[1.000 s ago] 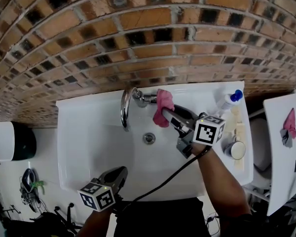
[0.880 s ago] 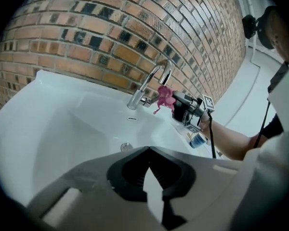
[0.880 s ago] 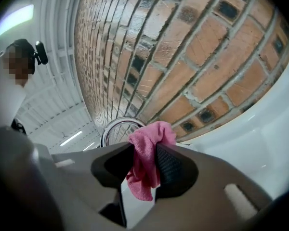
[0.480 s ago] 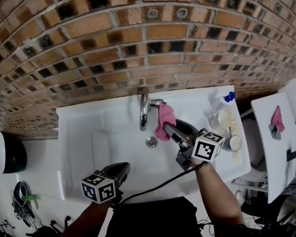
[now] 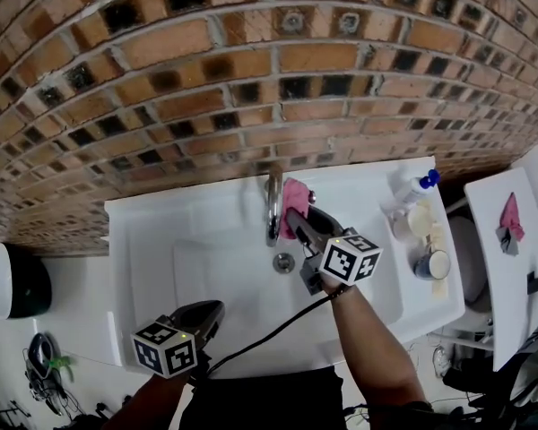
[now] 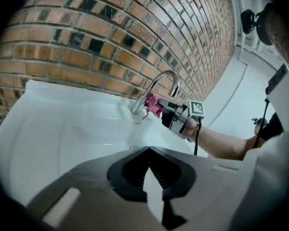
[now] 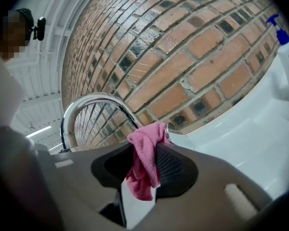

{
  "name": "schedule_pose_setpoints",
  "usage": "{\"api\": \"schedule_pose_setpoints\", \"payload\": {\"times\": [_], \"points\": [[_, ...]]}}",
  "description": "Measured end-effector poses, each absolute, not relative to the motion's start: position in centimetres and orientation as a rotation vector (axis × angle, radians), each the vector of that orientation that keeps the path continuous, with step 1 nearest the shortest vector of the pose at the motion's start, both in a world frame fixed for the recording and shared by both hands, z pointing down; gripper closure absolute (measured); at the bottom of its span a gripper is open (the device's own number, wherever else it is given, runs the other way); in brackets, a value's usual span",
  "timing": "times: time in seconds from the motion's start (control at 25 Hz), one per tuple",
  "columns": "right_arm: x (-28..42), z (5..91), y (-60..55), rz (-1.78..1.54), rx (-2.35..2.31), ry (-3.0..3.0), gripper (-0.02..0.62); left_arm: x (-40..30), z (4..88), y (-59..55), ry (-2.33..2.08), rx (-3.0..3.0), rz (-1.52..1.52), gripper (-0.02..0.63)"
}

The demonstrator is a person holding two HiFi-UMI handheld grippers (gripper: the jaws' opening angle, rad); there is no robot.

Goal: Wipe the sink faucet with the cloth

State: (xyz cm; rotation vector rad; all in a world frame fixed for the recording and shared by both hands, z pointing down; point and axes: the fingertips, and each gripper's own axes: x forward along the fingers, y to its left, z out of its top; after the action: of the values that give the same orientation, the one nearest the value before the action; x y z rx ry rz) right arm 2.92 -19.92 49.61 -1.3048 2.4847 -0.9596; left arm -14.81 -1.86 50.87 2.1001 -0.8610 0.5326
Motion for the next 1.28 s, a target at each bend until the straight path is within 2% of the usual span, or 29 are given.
{"api": "schedule_pose_setpoints", "payload": {"times": [0.24,0.52,1.28], "points": [[2.7,50.7,-21.8,-1.088,-1.286,2.341,0.454,-15.9,51.9,-1.7,-0.927,2.021,0.508,0.600],[4.3,52.2,-21.4,-1.288,-1.206,2.145,0.454,-14.1,52.6,-2.1,-0.946,1.977,0.467,0.600],[4.6,57.1,-18.4,-1.427,-1.125,2.276,0.454,-10.9,54.6,-1.4,-0.948,1.925,0.480,0.600]]}}
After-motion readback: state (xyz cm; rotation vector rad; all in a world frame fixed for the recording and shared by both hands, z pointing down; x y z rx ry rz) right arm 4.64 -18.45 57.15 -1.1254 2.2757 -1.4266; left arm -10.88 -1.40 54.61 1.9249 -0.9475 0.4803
